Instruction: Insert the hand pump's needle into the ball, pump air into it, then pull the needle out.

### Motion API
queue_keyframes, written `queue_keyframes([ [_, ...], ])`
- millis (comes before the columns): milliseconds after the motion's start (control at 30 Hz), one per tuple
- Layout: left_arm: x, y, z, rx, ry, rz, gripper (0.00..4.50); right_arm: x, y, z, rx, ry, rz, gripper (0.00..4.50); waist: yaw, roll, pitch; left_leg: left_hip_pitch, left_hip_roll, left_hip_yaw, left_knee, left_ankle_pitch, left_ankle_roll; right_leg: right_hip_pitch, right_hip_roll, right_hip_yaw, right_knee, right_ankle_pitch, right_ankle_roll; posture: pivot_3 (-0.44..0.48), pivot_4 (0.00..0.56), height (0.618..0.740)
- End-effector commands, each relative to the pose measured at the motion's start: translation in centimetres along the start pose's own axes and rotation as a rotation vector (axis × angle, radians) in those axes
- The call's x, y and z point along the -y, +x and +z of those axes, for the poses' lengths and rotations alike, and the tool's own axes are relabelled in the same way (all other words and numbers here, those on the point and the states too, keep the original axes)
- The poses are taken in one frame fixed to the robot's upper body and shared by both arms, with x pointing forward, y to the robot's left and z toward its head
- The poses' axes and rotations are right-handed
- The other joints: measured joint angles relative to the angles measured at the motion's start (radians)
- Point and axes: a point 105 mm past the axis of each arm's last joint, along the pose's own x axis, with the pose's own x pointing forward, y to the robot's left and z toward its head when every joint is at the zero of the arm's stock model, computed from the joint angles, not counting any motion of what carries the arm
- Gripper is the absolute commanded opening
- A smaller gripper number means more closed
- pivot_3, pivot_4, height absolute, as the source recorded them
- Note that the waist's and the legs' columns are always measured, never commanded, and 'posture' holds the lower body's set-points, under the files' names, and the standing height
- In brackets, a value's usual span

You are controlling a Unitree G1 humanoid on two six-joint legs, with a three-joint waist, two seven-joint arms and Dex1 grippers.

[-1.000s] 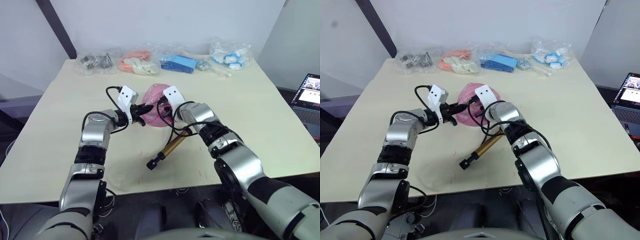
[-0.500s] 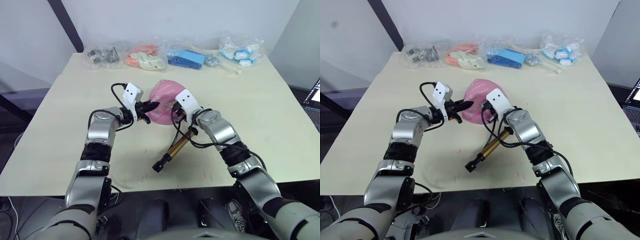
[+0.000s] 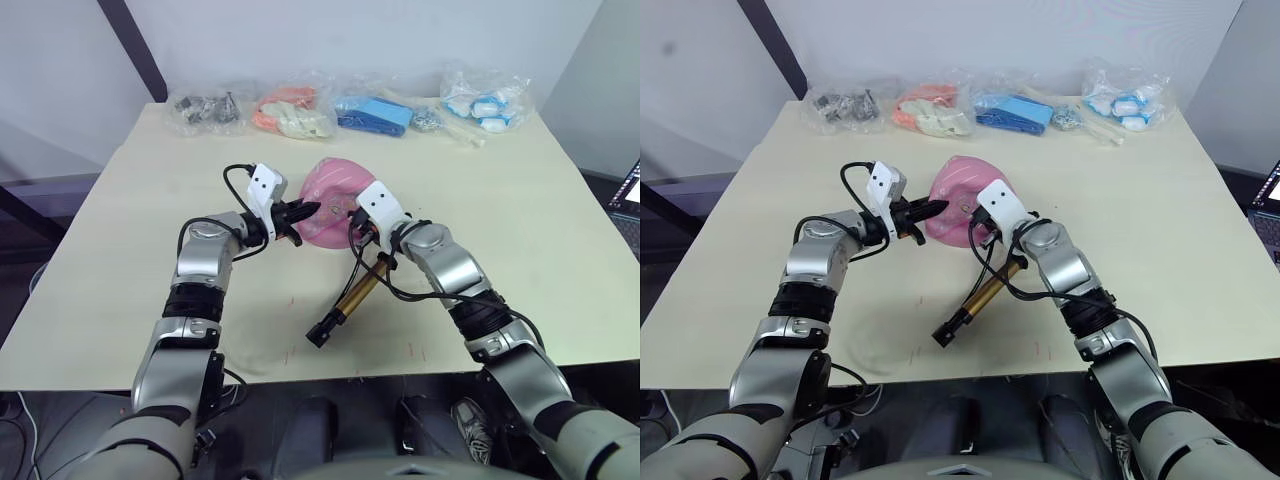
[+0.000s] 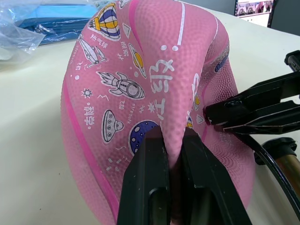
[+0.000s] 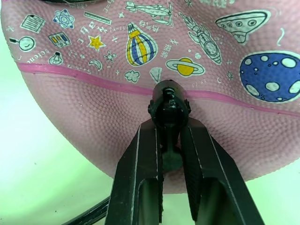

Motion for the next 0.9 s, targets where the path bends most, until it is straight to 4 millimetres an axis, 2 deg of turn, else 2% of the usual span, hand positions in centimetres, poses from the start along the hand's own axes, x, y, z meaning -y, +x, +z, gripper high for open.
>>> queue_keyframes([
  [33,0.9,0.5,-3.5,-0.124,-0.043,-0.023,0.00,0.4,-0.3,1.7,0.074,-0.019,-0.014,1.88,0.000,0.000,0.000,0.000,0.000,0.000,0.000,0.000,0.000,0.000,0.000,0.000,0.000,0.000,0.000,0.000,0.150,0.740],
  [133,0.9,0.5,-3.5,-0.126,-0.043,-0.023,0.00,0.6,-0.5,1.7,0.087,-0.009,-0.010,3.46,0.000,0.000,0.000,0.000,0.000,0.000,0.000,0.000,0.000,0.000,0.000,0.000,0.000,0.000,0.000,0.000,0.150,0.740],
  [200,0.9,0.6,-3.5,-0.126,-0.042,-0.023,0.00,0.7,-0.6,1.8,0.093,-0.007,-0.011,4.24,-0.001,0.000,0.000,0.000,0.000,0.000,0.000,0.000,0.000,0.000,0.000,0.000,0.000,0.000,0.000,0.000,0.150,0.740],
  [233,0.9,0.6,-3.5,-0.126,-0.042,-0.024,0.00,0.7,-0.8,2.0,0.104,-0.007,-0.010,4.45,-0.001,0.000,0.000,0.000,0.000,0.000,0.000,0.000,0.000,0.000,0.000,0.000,0.000,0.000,0.000,0.000,0.150,0.740],
  [333,0.9,0.6,-3.5,-0.124,-0.043,-0.025,0.00,0.9,-1.1,2.3,0.122,-0.001,-0.010,4.45,-0.001,0.000,0.000,0.000,0.000,0.000,0.000,0.000,0.000,0.000,0.000,0.000,0.000,0.000,-0.001,0.000,0.150,0.740],
  [467,1.0,0.7,-3.5,-0.124,-0.043,-0.028,0.00,0.8,-2.7,3.2,0.202,0.008,0.019,4.45,0.002,0.000,0.000,0.000,0.000,0.000,0.000,0.000,0.000,0.001,0.000,0.000,0.000,0.000,0.000,0.000,0.150,0.740],
  [633,1.2,0.8,-3.1,-0.102,-0.053,-0.043,0.00,0.7,-4.8,3.3,0.295,-0.006,0.058,4.45,0.004,0.000,0.000,0.001,0.000,0.000,0.000,0.000,0.000,0.001,0.000,0.000,0.000,0.000,0.001,0.000,0.150,0.740],
  [900,1.5,0.8,-2.6,-0.089,-0.021,-0.056,0.00,1.7,-8.4,1.3,0.346,-0.038,0.065,4.45,0.012,-0.002,0.001,0.001,0.000,0.000,0.000,0.000,0.000,0.001,0.000,0.000,0.000,-0.002,0.003,0.000,0.150,0.740],
])
